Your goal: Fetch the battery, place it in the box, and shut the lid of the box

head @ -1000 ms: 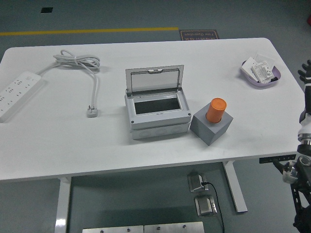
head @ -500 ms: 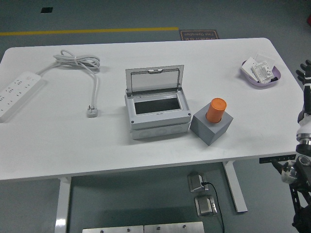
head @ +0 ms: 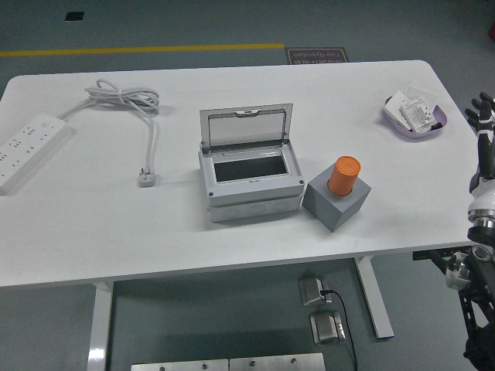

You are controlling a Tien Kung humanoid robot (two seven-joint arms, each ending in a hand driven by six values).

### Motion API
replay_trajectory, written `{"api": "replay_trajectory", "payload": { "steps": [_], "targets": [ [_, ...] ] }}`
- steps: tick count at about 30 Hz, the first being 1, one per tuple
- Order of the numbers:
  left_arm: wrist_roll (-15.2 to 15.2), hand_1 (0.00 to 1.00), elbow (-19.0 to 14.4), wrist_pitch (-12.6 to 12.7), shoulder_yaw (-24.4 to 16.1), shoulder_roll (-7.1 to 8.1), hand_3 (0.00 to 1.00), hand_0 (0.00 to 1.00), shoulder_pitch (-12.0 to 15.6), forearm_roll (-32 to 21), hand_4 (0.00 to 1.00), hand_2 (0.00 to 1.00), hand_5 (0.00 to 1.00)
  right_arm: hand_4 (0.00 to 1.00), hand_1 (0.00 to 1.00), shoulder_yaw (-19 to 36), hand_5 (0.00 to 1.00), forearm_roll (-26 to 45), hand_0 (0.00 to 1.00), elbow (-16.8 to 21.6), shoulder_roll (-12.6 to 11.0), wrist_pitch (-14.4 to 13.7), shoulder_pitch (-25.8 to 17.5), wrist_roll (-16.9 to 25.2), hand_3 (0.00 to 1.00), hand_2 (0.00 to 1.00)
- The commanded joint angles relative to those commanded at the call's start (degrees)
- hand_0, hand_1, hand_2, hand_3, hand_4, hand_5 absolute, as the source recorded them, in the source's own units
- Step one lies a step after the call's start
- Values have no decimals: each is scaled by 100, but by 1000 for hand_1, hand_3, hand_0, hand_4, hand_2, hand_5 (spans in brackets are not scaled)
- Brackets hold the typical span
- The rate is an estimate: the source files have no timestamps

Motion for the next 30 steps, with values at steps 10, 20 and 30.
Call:
{"api": "replay_trajectory", "payload": {
  "steps": [10, 20, 30],
  "targets": [
    [-23, 678, 0, 5, 77, 24, 755, 684, -10, -60, 726, 664, 446, 940, 744, -176, 855, -81, 807, 7, -5, 112, 129, -129, 787, 768],
    [-35, 678, 0, 1, 139, 26, 754, 684, -15, -110, 725, 663, 444, 940, 741, -328, 852, -240, 797, 17, -40, 113, 183, -229, 794, 758],
    [-33, 678, 0, 1, 151, 50, 758, 684, -14, -118, 726, 664, 443, 938, 730, -655, 838, -698, 774, -76, -20, -290, 190, -210, 795, 753]
  ]
}}
